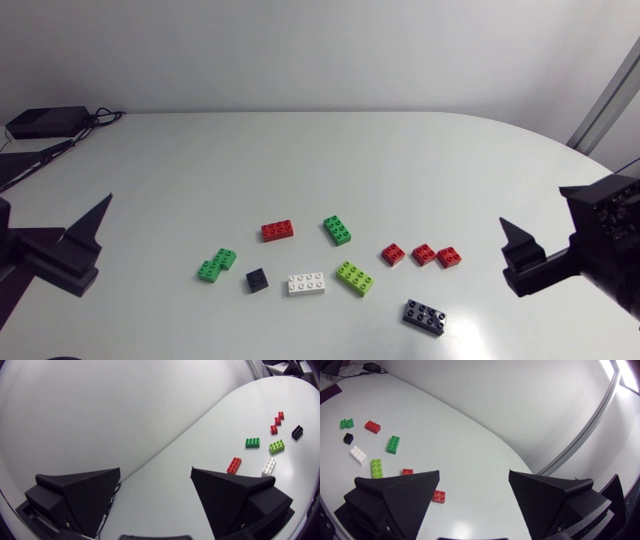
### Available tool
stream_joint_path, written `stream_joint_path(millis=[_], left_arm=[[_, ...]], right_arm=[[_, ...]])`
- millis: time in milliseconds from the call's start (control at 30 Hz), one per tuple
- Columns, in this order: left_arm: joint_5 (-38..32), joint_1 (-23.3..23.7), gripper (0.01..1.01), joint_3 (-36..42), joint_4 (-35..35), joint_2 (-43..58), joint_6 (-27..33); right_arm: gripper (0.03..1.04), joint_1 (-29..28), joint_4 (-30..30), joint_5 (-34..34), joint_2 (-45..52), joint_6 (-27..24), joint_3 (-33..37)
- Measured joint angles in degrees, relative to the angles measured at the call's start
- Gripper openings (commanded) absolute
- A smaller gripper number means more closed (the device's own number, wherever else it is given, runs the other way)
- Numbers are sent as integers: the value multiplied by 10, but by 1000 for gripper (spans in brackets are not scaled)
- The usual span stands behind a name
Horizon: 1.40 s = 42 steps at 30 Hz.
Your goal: Separate the duplo bricks
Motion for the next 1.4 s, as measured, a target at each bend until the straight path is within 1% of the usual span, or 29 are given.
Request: stream_joint_path(millis=[133, 233, 300, 367, 567, 667, 700, 833, 1000, 1133, 1267, 1400], left_arm=[[-2, 30, 985, -4, -2, -17, -5], [-2, 57, 985, -12, -3, -33, -8], [-4, 87, 985, -23, -3, -51, -11], [-5, 106, 985, -36, -3, -73, -11], [-4, 132, 985, -62, -7, -114, -33], [-4, 152, 985, -76, -7, -134, -34], [-4, 158, 985, -77, -7, -138, -35], [-4, 182, 985, -83, 9, -146, -34], [-4, 194, 985, -114, 42, -164, -27], [-4, 195, 989, -136, 55, -168, -20], [-4, 194, 989, -168, 109, -174, 1], [-2, 191, 989, -216, 151, -176, 18]], right_arm=[[993, -20, 28, 8, -40, -4, -17], [993, -34, 36, 10, -72, -4, -28], [993, -43, 42, 10, -88, -4, -38], [993, -54, 47, 10, -108, -4, -49], [993, -83, 68, 15, -173, -3, -89], [993, -99, 111, 16, -233, -3, -130], [993, -103, 113, 17, -245, -3, -138], [993, -116, 123, 15, -254, 10, -158], [993, -140, 128, 4, -254, 30, -162], [993, -145, 144, -5, -254, 43, -186], [993, -145, 158, -22, -254, 44, -210], [993, -146, 190, -40, -254, 44, -216]])
